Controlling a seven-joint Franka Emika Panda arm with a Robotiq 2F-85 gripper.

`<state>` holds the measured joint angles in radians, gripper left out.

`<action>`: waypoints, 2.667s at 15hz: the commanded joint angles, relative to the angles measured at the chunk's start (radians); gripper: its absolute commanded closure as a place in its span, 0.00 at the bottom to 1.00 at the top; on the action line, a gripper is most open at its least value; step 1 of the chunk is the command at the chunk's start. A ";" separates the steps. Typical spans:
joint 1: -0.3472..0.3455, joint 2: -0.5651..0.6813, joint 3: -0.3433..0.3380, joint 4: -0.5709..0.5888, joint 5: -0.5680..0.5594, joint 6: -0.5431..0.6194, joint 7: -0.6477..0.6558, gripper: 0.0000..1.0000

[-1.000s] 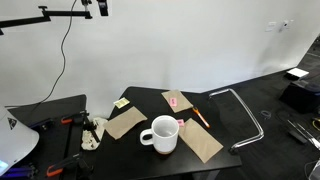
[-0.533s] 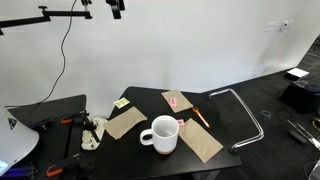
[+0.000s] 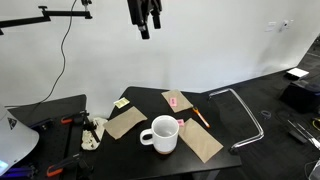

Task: Pick up the pen and put it in the cup

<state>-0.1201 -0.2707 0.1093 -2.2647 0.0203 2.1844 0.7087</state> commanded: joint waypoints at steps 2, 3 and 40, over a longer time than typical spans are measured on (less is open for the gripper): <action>-0.031 0.162 -0.020 0.102 -0.124 0.017 0.262 0.00; -0.029 0.190 -0.030 0.117 -0.145 0.016 0.320 0.00; 0.064 0.795 -0.209 0.502 0.016 0.103 0.539 0.00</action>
<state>-0.0723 0.4738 -0.0792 -1.8286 0.0025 2.3136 1.2696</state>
